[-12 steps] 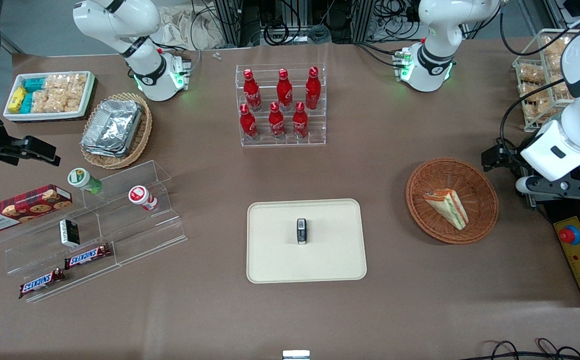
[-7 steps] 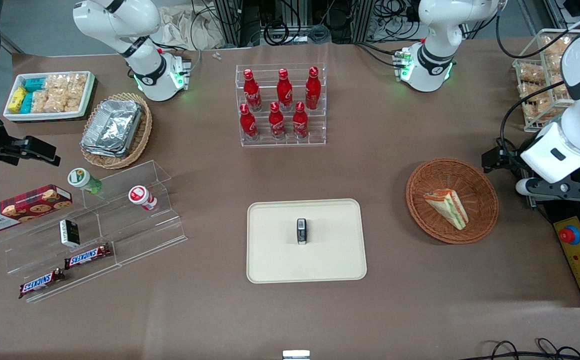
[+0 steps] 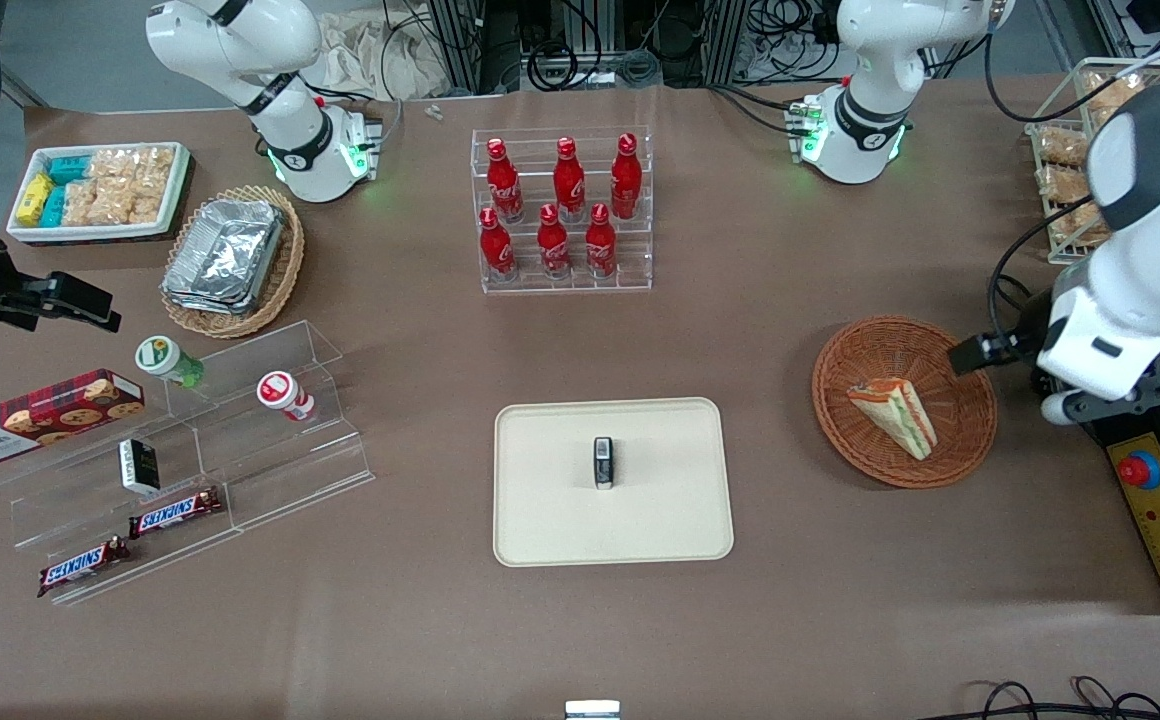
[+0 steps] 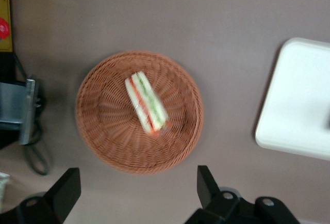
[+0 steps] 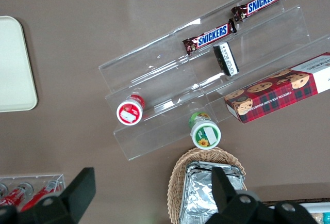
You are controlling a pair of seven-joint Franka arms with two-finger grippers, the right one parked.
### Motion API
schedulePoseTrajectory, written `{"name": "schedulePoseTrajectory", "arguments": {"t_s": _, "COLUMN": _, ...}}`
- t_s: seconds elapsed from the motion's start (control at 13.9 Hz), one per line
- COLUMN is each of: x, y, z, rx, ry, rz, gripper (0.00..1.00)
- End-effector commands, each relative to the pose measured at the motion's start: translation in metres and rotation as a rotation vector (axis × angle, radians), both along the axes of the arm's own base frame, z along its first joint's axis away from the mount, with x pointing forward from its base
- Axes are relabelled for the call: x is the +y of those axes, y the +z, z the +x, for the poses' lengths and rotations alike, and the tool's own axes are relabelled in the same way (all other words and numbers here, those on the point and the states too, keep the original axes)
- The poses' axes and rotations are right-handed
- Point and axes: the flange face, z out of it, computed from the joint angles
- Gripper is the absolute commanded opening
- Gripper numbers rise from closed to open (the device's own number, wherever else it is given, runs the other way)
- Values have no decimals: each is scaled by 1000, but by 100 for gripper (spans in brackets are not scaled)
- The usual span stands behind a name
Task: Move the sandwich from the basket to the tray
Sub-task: 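Move the left gripper over the sandwich in the wicker basket, then lower the left gripper and close it on the wrapped sandwich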
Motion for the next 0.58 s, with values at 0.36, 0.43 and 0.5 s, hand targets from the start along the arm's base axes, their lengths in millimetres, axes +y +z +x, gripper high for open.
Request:
{"name": "schedulePoseTrajectory", "arguments": {"t_s": 0.36, "x": -2, "y": -121, "z": -28, "rx": -56, "ry": 179, "rz": 7, "gripper": 100}}
{"name": "schedulePoseTrajectory", "arguments": {"t_s": 0.43, "x": -2, "y": -136, "z": -28, "rx": -51, "ry": 214, "rz": 4, "gripper": 100}}
{"name": "schedulePoseTrajectory", "arguments": {"t_s": 0.5, "x": -3, "y": -149, "z": -24, "rx": -49, "ry": 231, "rz": -3, "gripper": 100}}
